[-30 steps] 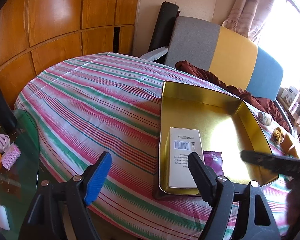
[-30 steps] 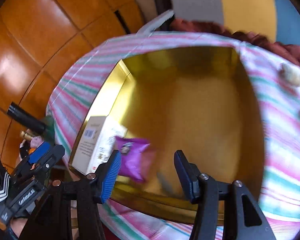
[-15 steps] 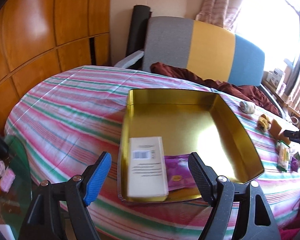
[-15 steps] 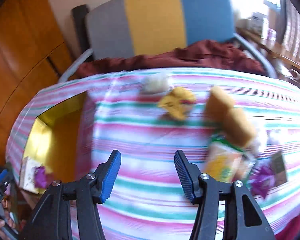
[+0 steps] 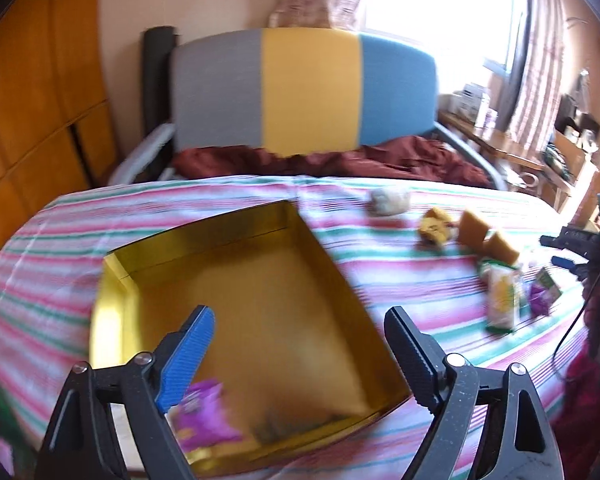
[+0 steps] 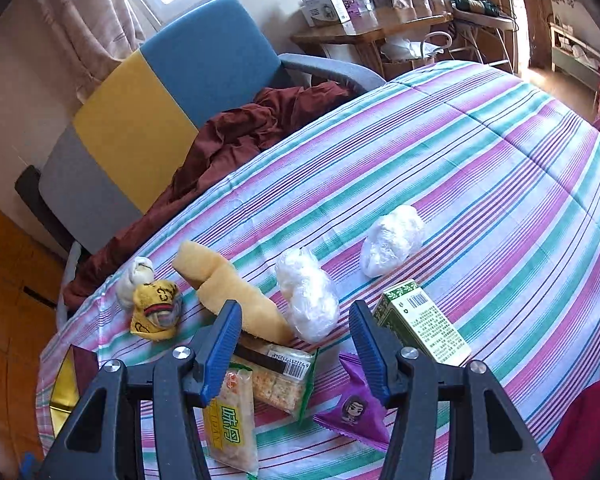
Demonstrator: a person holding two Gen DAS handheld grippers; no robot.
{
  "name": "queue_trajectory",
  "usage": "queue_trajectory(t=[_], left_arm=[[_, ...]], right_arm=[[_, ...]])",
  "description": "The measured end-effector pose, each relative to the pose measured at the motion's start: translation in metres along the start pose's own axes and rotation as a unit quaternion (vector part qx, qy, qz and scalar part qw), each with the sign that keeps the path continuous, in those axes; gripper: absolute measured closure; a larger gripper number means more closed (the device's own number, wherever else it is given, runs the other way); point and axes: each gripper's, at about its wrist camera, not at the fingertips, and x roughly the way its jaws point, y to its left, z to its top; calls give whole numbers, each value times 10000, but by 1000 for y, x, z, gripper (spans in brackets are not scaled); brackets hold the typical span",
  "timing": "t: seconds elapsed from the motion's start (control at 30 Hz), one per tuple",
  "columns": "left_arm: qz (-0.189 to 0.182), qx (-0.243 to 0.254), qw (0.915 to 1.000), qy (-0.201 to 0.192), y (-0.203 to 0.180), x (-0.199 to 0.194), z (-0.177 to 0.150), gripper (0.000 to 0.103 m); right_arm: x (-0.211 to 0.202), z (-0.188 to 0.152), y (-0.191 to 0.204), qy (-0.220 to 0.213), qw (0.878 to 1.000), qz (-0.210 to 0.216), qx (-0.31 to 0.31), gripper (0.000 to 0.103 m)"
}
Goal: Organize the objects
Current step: 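Grasp the yellow knit cap with the left gripper and lift it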
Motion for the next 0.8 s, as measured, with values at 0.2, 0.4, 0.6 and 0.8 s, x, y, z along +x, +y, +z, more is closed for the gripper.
queue_trajectory(t=[0.2, 0.4, 0.6, 0.8], left_arm=[[-553, 344, 9973, 348, -63, 44, 44, 15], [-671, 944, 9908, 707, -120, 95, 68, 15], [-754, 1270, 9833, 1062, -158, 159, 78, 15], [-674, 1428, 9799, 1219, -186, 214, 86, 13]], right_arm=[[1, 1, -3, 211, 9990, 336, 219, 46], [3, 0, -13, 347, 9966, 558, 491, 45], [3, -1, -9, 438, 9954, 738, 436, 41], [4, -2, -6, 505, 9946, 813, 393, 40]])
